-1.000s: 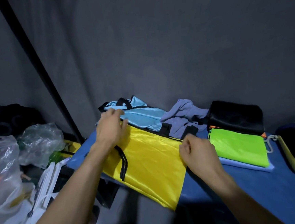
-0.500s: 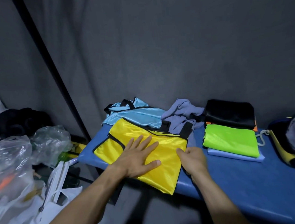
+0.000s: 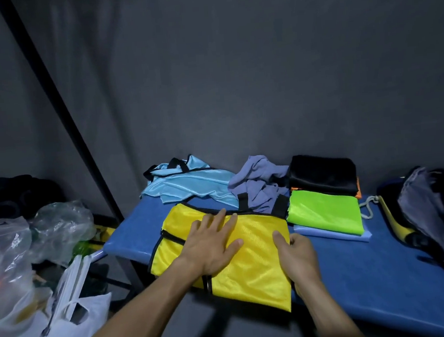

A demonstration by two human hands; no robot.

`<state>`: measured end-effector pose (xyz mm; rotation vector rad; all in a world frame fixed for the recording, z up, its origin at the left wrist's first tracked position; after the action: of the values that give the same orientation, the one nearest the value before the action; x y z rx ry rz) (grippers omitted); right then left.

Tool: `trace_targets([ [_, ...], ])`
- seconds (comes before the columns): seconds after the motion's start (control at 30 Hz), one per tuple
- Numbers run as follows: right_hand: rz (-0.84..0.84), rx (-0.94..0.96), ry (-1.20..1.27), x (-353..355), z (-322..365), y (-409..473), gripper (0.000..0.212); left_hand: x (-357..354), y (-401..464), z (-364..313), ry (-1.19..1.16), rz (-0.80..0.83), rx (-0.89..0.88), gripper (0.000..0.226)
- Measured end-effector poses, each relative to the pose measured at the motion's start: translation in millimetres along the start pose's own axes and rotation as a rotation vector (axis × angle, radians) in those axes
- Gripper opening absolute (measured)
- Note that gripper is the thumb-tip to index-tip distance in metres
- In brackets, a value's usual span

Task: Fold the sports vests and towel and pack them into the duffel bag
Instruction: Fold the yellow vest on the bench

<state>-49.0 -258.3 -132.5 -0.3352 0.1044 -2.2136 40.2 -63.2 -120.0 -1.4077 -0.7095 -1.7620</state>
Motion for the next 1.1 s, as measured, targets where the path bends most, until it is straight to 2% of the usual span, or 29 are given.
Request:
trace_targets([
  [0.17,0.061,-0.034,0.008,-13.9,-9.8,-2.0,0.05,-3.8,10.6,-1.2,0.04,-0.019,0.013,0.078],
  [0.27,0.172,-0.056,0.253,-26.8,-10.8,-9.3,0.012,-14.3,14.2,-2.4,0.01,0.012,-0.01,0.081],
  [0.4,0.259,-0.113,0.516,-40.3,0.4,-27.4,0.017,-18.5,18.6,1.6,-0.029,0.024,-0.047,0.081],
  [0.53,0.322,-0.061,0.599,-51.6,31.6,-44.8,0.018,-15.5,17.4,5.3,-0.103,0.02,-0.094,0.078],
  [0.6,0.342,-0.001,0.586,-60.0,49.3,-50.8,0.016,-4.2,15.5,16.4,-0.166,-0.038,-0.129,0.075],
  [0.67,0.355,0.065,0.519,-74.1,66.2,-54.6,0.008,15.7,8.7,43.6,-0.253,-0.173,-0.115,0.06],
  [0.7,0.359,0.095,0.46,-85.0,74.5,-55.3,0.008,23.1,4.1,61.7,-0.371,-0.225,-0.096,0.044],
  [0.73,0.365,0.122,0.387,-100.4,80.7,-54.1,0.011,26.0,-1.4,81.6,-0.57,-0.246,-0.051,0.027],
  [0.77,0.381,0.148,0.321,-118.8,87.3,-54.1,0.011,23.9,-7.6,101.0,-0.831,-0.22,0.018,0.021],
  [0.83,0.443,0.194,0.165,-164.9,96.6,-55.7,0.019,4.2,-16.9,125.5,-1.29,-0.061,0.195,0.035],
  [0.87,0.485,0.209,0.033,-189.6,97.4,-57.4,0.032,-7.4,-20.1,131.6,-1.403,0.019,0.265,0.044],
  [0.93,0.553,0.224,-0.234,-232.1,91.6,-62.9,0.051,-24.0,-20.8,140.5,-1.439,0.085,0.328,0.053],
  [0.97,0.573,0.232,-0.323,-247.1,88.2,-64.6,0.053,-29.3,-21.2,143.3,-1.436,0.091,0.355,0.052],
  [1.03,0.597,0.246,-0.404,-265.0,82.3,-62.1,0.057,-36.1,-20.6,151.6,-1.452,0.068,0.434,0.043],
  [1.1,0.627,0.259,-0.389,-269.5,79.7,-56.5,0.072,-38.6,-20.0,159.4,-1.41,0.048,0.497,0.033],
])
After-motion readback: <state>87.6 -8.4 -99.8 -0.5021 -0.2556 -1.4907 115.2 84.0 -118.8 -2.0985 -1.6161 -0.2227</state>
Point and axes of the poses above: each hand's wrist, its own y-axis towards the middle knuckle, its own x-axis out of the back of the hand, z = x × y, the point moved 9 cm from there along y, towards the middle knuckle, and after that the axes turned 15 degrees about y, right-handed, at the moved point
